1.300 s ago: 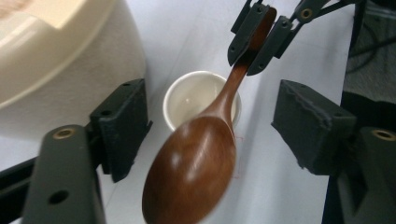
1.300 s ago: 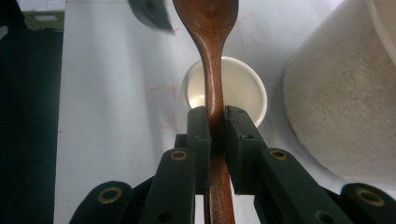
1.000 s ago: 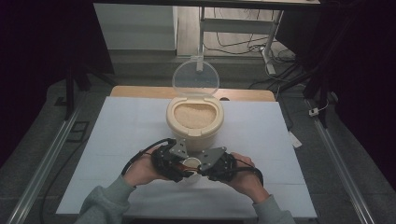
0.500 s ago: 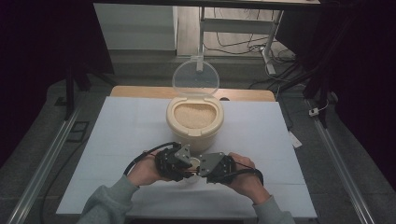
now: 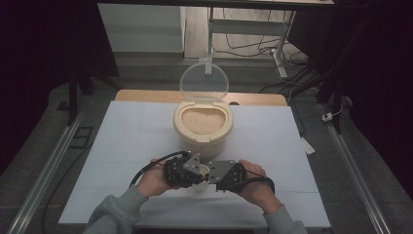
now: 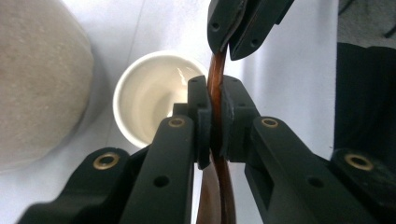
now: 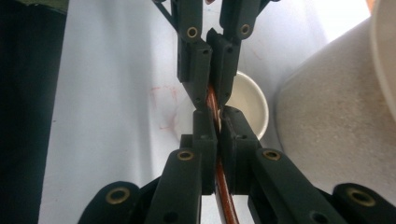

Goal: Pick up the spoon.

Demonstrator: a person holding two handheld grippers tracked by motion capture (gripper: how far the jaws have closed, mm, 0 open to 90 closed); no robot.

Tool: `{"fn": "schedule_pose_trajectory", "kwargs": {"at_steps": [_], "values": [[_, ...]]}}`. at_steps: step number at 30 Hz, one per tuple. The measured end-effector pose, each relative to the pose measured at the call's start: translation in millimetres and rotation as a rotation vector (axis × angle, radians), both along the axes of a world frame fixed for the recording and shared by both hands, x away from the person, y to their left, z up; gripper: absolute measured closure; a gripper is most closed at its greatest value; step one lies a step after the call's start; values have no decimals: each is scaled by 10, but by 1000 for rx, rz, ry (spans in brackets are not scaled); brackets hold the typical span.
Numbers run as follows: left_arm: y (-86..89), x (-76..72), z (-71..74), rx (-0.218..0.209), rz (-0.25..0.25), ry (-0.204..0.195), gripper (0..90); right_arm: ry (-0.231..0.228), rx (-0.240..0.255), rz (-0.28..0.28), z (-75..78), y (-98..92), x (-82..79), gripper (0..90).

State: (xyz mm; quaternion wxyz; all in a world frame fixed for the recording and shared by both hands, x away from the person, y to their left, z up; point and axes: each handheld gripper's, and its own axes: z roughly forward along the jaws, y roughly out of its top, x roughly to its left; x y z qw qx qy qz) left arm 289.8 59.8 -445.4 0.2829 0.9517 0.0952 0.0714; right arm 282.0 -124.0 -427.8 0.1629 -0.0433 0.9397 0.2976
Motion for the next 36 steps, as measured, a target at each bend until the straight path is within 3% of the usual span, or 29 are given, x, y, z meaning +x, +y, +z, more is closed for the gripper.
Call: {"fn": "schedule_pose_trajectory", "kwargs": {"at_steps": [2,4,5,7,8,9,10,11,12,14,21,28,36], "values": [[9,-10,1,-3,32,-50,831,9,63,-29,47,-45,11,776],[16,-14,2,-17,44,-62,831,6,149,-102,107,-109,26,693],[23,-20,6,-25,55,-78,831,6,149,-102,107,-109,26,693],[31,-39,10,-36,77,-115,831,4,243,-201,158,-188,46,624],[35,-49,14,-41,87,-132,831,11,326,-304,187,-272,51,580],[38,-60,16,-47,95,-147,831,10,352,-347,200,-318,49,563],[41,-68,19,-53,102,-159,831,10,352,-347,200,-318,49,563],[43,-73,21,-58,108,-168,831,31,400,-440,215,-401,42,519],[45,-77,23,-63,112,-176,831,31,400,-440,215,-401,42,519],[46,-83,23,-72,121,-188,831,65,458,-503,209,-477,41,507],[44,-107,26,-103,150,-234,831,132,532,-683,141,-620,57,458],[29,-125,11,-128,182,-275,831,190,572,-738,77,-674,18,387],[-15,-159,-11,-128,217,-333,831,299,655,-851,-62,-605,-27,406]]}}
